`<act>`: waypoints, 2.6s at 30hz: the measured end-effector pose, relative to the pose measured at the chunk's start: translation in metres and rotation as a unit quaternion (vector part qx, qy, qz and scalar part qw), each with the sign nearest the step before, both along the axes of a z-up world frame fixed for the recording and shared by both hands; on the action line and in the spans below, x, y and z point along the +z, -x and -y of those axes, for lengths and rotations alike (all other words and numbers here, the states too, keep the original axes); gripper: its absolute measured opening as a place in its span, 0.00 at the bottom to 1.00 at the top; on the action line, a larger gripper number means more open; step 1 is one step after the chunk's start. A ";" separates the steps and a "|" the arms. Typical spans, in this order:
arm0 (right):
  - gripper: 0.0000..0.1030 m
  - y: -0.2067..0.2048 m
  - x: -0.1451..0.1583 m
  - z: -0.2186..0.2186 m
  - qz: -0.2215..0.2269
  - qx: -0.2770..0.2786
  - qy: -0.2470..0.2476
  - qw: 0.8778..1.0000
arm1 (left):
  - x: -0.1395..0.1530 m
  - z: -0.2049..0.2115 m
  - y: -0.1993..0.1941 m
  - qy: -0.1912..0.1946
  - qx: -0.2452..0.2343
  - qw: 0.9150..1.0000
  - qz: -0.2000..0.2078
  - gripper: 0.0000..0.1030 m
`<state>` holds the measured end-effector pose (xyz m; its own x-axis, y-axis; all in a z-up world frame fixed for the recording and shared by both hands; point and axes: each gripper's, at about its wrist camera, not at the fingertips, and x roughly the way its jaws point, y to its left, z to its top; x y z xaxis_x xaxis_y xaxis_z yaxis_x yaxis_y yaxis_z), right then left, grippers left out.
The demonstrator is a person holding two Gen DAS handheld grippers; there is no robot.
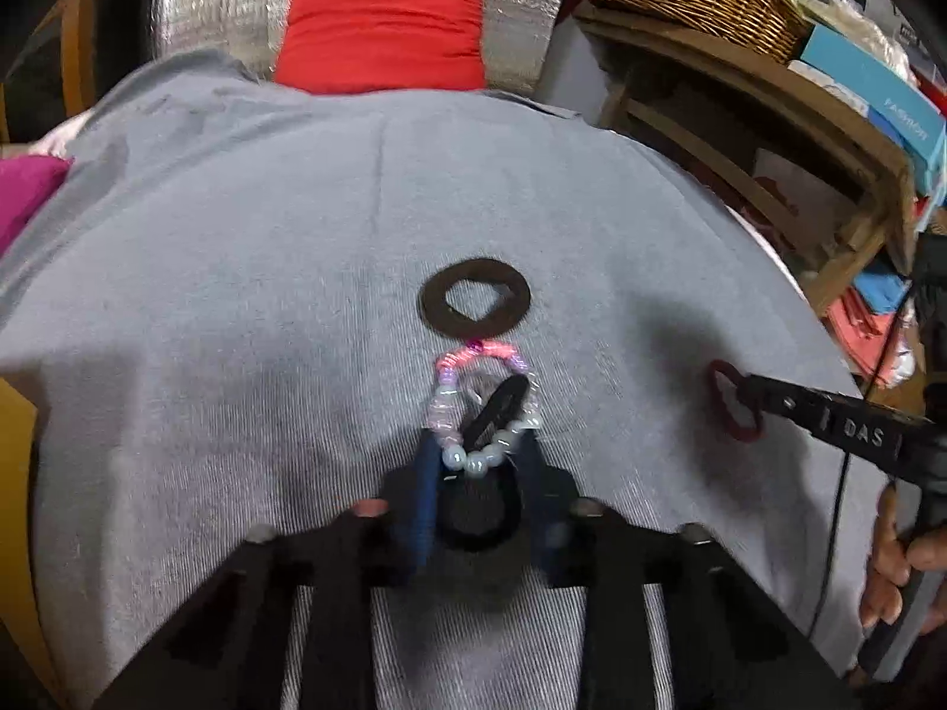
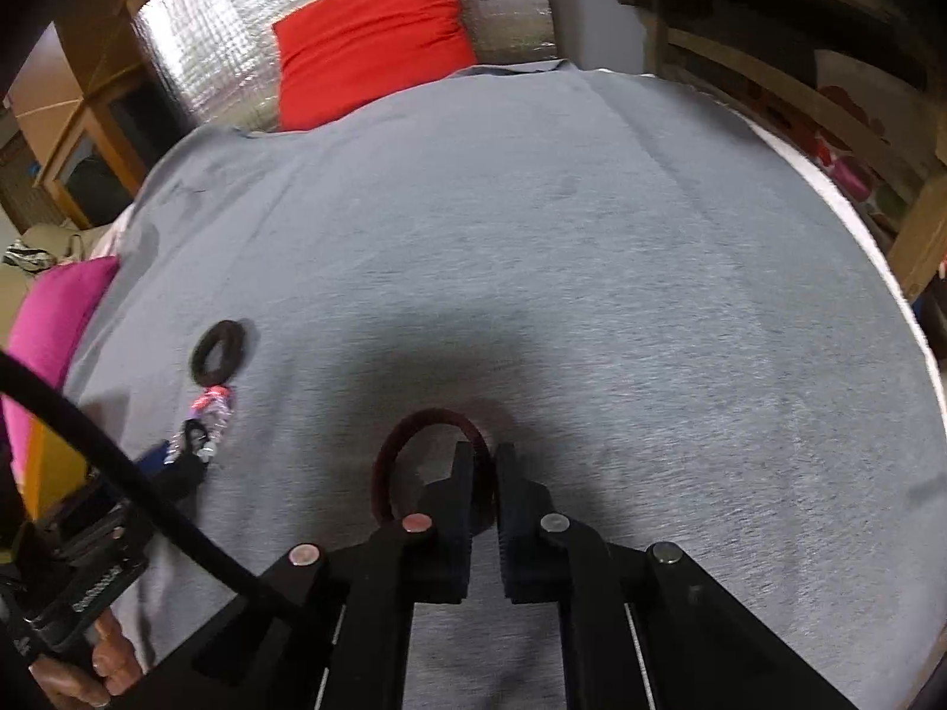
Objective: Organize jewelry
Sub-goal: 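Grasp the maroon ring with the right tool while the left tool grasps the black hair tie, then lift the maroon ring with the right tool while the left tool lifts the black hair tie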
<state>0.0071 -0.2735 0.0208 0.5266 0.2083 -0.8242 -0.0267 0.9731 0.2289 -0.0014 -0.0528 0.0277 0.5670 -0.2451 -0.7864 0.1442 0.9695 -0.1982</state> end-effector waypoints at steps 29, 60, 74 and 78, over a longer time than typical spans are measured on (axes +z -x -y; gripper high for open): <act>0.08 0.013 -0.008 -0.038 -0.030 0.057 -0.025 0.998 | -0.001 -0.054 0.022 0.054 0.000 0.997 -0.049 0.14; 0.08 0.015 -0.008 -0.041 -0.023 0.057 -0.012 0.998 | 0.012 -0.041 0.011 0.018 0.007 1.000 -0.023 0.06; 0.08 0.016 -0.007 -0.045 -0.015 0.057 0.000 0.998 | 0.068 -0.077 0.036 0.177 -0.003 0.982 0.073 0.05; 0.07 0.017 -0.004 -0.047 -0.010 0.058 -0.005 0.998 | 0.072 -0.081 0.040 0.164 0.012 0.984 0.073 0.05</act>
